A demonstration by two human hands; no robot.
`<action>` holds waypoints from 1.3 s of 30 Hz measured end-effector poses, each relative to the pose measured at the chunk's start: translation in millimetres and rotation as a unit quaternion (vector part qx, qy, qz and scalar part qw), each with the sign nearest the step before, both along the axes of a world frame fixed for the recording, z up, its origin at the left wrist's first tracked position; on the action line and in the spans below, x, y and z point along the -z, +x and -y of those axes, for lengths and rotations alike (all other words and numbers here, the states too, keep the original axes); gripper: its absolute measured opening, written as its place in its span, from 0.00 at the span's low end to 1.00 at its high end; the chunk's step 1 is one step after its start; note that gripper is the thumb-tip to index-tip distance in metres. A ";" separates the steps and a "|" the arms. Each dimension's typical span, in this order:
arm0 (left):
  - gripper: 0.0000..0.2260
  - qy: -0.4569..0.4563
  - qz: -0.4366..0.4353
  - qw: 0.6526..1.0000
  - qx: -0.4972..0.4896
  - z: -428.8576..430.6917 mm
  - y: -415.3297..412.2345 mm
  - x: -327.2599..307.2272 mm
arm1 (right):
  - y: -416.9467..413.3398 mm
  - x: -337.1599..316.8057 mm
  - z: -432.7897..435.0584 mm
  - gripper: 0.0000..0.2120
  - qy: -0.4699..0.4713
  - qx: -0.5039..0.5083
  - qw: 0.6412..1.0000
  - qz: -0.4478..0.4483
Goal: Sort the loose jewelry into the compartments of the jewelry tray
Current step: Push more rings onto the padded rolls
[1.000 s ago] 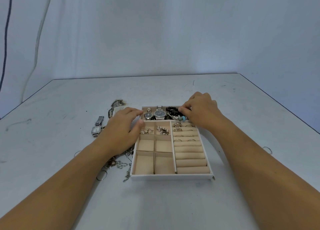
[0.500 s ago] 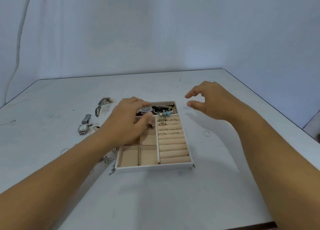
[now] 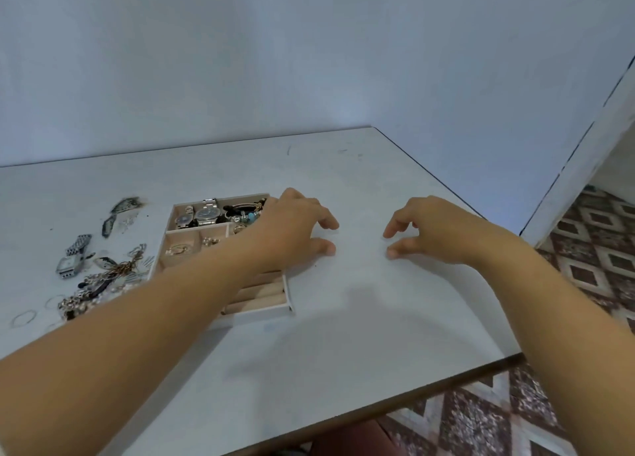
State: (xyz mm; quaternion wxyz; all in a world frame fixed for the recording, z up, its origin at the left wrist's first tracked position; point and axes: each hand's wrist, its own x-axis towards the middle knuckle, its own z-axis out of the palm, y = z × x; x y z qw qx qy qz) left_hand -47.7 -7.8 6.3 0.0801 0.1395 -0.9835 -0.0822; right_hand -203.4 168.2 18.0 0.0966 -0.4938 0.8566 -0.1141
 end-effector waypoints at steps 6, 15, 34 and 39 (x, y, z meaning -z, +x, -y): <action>0.17 0.015 0.007 0.999 -0.037 3.4 3.9 2.7 | -5.0 9.1 -1.0 0.08 -0.029 0.008 0.998 0.059; 0.13 0.019 0.025 0.999 -0.034 3.9 2.9 2.8 | 2.0 -0.6 3.5 0.14 0.096 0.012 0.992 0.086; 0.08 0.031 0.090 0.995 -0.014 15.5 -7.5 1.7 | 27.0 15.6 24.0 0.09 -0.137 -0.011 0.986 0.096; 0.08 0.039 0.002 0.999 -0.004 16.4 -0.8 6.0 | 29.0 17.1 24.1 0.06 -0.168 -0.009 0.979 0.113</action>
